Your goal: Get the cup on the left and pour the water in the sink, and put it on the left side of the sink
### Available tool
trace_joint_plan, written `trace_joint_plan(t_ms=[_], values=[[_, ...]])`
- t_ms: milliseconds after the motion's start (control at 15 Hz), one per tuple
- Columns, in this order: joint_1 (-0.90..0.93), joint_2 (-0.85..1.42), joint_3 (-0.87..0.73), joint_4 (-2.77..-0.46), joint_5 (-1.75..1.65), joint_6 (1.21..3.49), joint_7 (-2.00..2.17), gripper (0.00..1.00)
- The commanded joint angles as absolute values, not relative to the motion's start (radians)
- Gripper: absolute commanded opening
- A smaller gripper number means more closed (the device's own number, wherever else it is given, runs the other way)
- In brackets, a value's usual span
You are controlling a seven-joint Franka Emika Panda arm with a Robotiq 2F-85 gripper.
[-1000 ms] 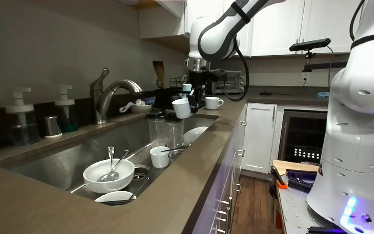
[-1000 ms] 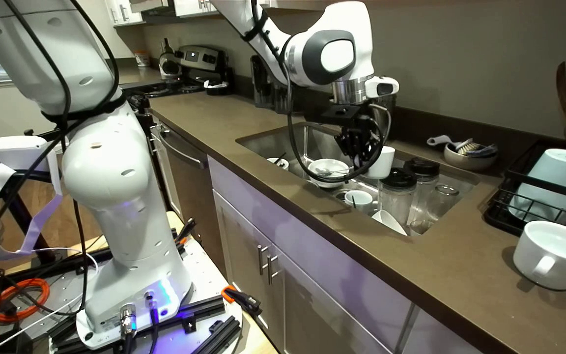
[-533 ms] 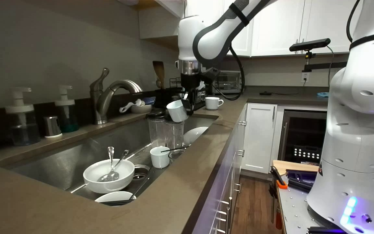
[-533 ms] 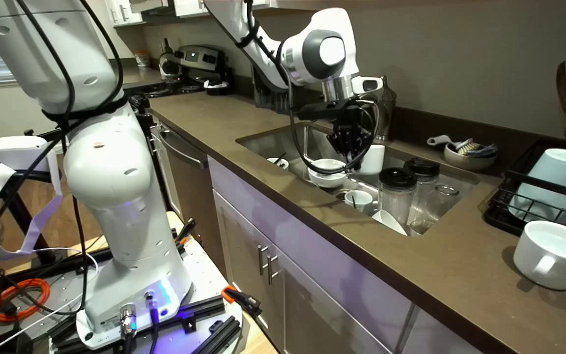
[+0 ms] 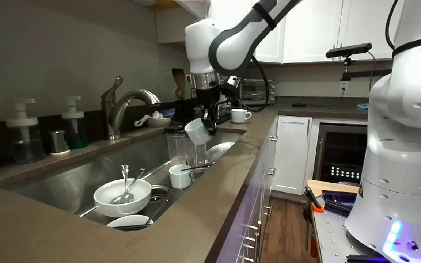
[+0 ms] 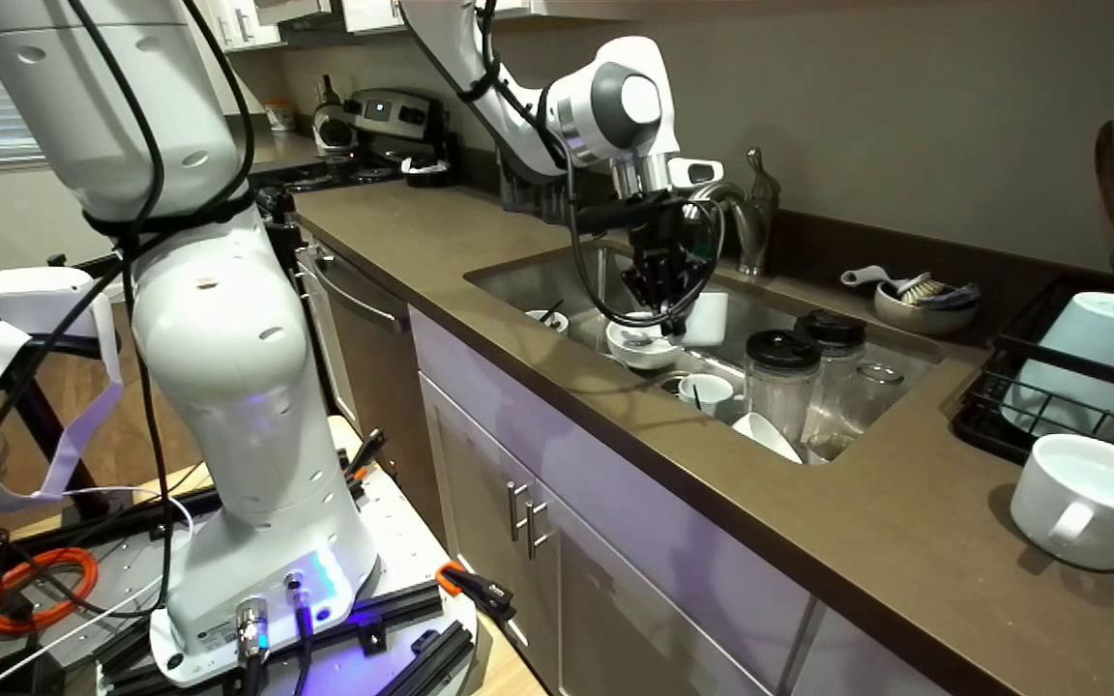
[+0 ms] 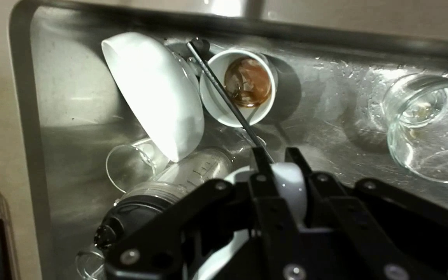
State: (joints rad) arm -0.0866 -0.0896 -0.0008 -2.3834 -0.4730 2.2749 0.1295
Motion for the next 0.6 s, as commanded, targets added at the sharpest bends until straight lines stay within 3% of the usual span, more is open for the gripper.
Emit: trace_joint_plan(t_ms=[0, 533], values=[[-0.058, -0.083, 0.014, -2.339, -0.514, 2.193, 0.148, 0.08], [-0.015, -0.083, 0.037, -2.337, -0.629, 2.104, 0.124, 0.07]])
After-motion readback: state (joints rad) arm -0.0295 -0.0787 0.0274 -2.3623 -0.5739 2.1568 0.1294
